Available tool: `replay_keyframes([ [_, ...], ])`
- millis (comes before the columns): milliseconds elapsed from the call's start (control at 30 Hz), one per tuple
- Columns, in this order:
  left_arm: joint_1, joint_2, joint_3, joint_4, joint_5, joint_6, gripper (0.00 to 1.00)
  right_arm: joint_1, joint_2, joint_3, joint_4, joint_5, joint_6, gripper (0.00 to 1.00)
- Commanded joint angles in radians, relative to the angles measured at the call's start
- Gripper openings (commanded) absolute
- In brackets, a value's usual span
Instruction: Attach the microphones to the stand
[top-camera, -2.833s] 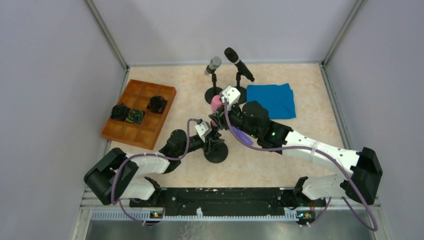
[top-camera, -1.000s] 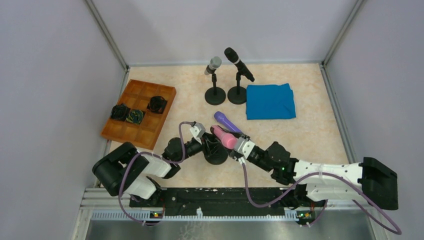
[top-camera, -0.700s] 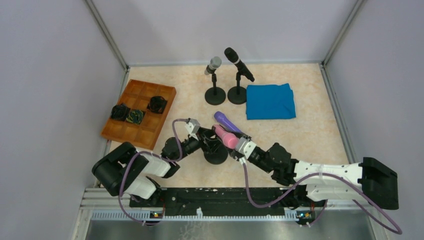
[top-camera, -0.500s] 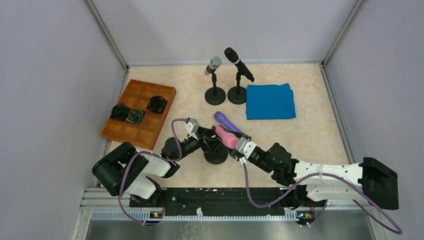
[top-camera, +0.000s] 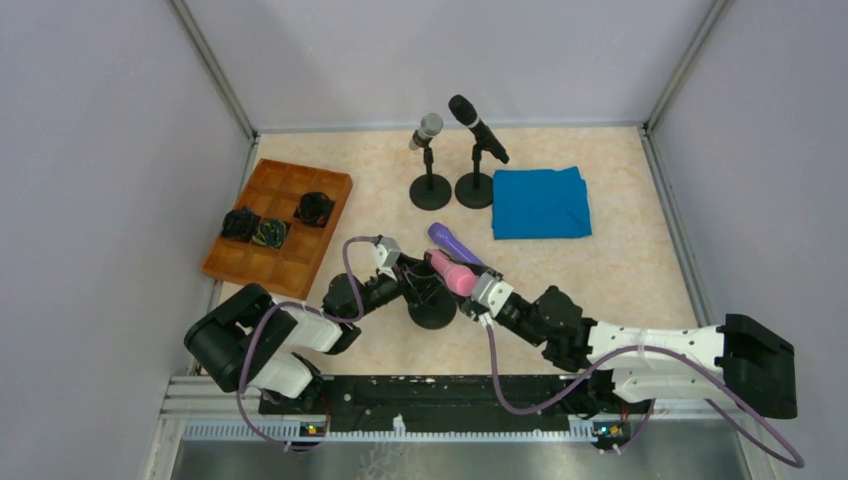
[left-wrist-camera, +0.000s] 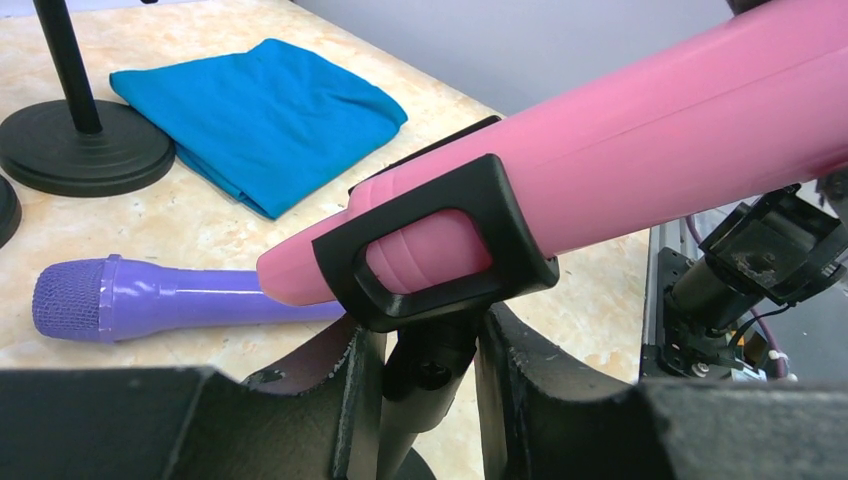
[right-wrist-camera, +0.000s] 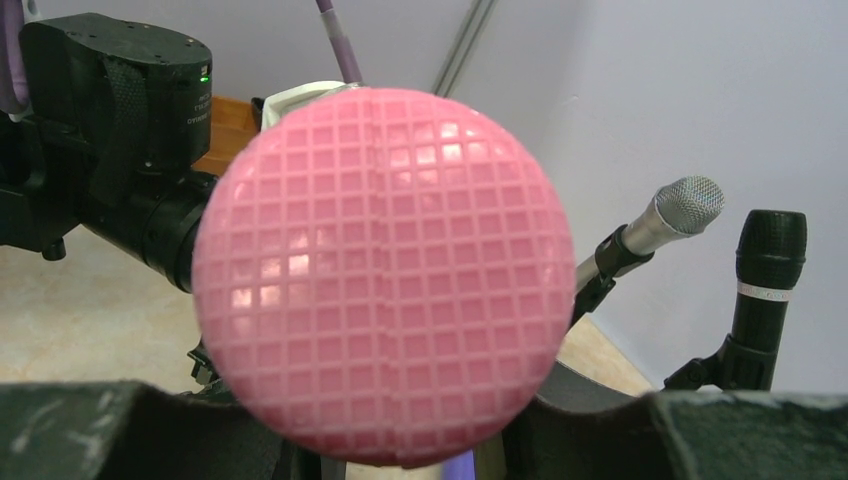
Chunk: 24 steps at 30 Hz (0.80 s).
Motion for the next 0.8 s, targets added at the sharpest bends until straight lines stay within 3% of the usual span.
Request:
replay_keyframes([
  [0, -0.001, -0.01, 0.047, 0.074, 0.023, -0.045, 0.0, 0.02, 0.026, -0.024, -0.143, 0.024, 0.057, 0.0],
  [133, 0.0, -0.034, 0.065, 0.018, 0.04, -0.017, 0.0, 0.019, 0.029, -0.033, -0.122, 0.013, 0.051, 0.01],
  [167, 0.0, -0.044, 0.069, -0.004, 0.045, -0.009, 0.0, 0.019, 0.031, -0.035, -0.107, 0.021, 0.047, 0.05],
  [267, 0.0, -0.058, 0.081, -0.053, 0.067, 0.006, 0.0, 0.019, 0.027, -0.033, -0.06, 0.036, 0.048, 0.24],
  [333, 0.0, -0.06, 0.08, -0.056, 0.072, 0.009, 0.0, 0.019, 0.017, -0.027, -0.026, 0.035, 0.052, 0.46],
  [400, 0.0, -0.061, 0.074, -0.052, 0.07, 0.005, 0.0, 0.019, 0.007, -0.009, -0.016, 0.028, 0.048, 0.55],
  [500, 0.0, -0.059, 0.058, -0.028, 0.058, -0.009, 0.0, 0.019, -0.013, 0.013, -0.005, 0.014, 0.039, 0.6],
  [767, 0.0, -0.038, 0.034, 0.047, 0.099, -0.043, 0.0, 0.019, -0.081, 0.018, 0.087, -0.021, 0.017, 0.6],
])
